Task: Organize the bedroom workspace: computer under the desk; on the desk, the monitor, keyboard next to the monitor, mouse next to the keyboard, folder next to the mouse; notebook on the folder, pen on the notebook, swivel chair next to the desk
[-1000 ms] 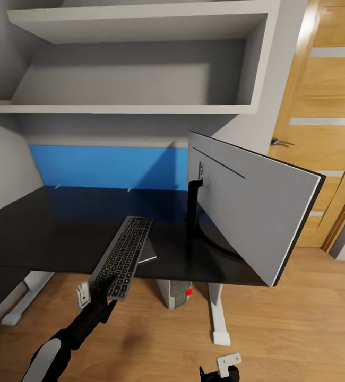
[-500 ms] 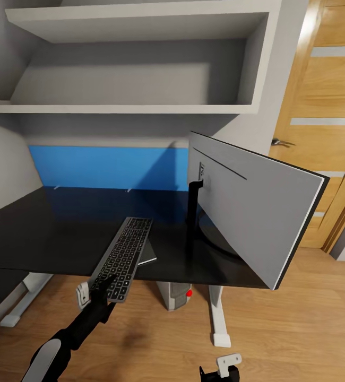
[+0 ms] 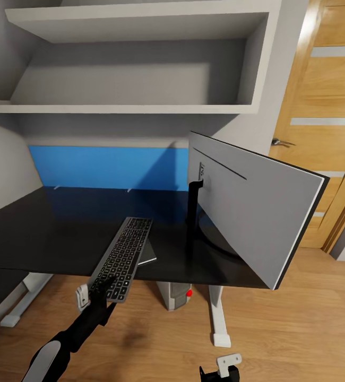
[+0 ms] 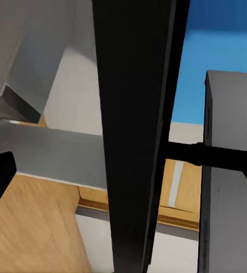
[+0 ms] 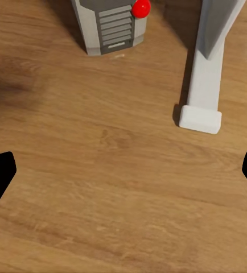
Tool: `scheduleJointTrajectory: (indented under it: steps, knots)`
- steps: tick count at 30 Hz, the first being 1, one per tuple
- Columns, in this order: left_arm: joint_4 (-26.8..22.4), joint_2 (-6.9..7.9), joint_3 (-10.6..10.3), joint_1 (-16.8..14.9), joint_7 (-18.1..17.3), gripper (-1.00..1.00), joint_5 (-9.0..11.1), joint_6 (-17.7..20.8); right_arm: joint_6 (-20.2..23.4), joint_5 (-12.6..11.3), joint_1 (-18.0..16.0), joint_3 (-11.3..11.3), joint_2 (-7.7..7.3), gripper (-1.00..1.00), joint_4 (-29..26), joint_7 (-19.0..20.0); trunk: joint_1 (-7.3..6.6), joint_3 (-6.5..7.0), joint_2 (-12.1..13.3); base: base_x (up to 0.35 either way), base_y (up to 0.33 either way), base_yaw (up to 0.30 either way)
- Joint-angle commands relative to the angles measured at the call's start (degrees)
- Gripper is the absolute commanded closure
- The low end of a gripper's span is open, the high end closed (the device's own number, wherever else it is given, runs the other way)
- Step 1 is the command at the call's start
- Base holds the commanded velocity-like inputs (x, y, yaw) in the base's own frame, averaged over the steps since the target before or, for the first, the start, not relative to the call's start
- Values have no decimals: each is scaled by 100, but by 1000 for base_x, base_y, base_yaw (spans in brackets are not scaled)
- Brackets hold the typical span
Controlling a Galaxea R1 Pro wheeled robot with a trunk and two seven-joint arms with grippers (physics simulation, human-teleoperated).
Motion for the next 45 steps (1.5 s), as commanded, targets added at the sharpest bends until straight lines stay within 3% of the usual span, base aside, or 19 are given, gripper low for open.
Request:
scheduleJointTrajectory:
  steps: [1,45]
  knots:
    - [4,-1,11,-3,-7,-100,30,33,-10,-18,-3,50,2,-100,2,-33,-1,-5,-2,0,0,0]
    - [10,-1,17,-3,-15,-100,30,33,-8,-18,-3,53,11,-100,11,-33,-1,-5,-2,14,0,0]
